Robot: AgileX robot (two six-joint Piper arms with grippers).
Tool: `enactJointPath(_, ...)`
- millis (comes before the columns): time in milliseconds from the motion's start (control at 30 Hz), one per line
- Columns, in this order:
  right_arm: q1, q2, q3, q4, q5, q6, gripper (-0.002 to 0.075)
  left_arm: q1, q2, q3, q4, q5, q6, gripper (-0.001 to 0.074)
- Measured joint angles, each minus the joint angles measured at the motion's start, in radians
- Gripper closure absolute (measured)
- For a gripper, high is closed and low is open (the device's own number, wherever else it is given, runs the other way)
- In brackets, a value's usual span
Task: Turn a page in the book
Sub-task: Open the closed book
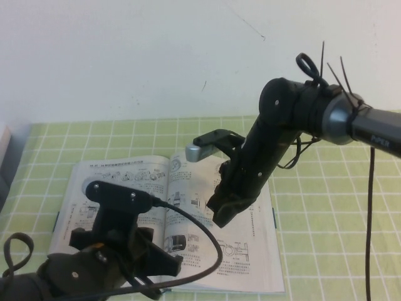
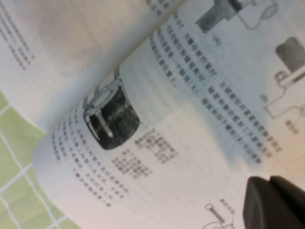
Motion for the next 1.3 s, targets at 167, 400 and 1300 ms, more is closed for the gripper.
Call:
enactJointPath(167,0.022,0.014,0.0,-0.039,-0.031,0.002,0.0728,0.074,0.003,0.0,-0.144,0.028,0.14,0.0738)
enactJointPath(400,0.023,0.048,0.0,-0.048,-0.052,0.023,0.0728,0.237,0.082,0.0,-0.183,0.166,0.182,0.0738)
enactJointPath(1300,0.024,-0.39,0.005,-0.508,0.066,0.277,0.0728,0.292,-0.201,-0.082,0.782,0.872,-0.65,0.0737)
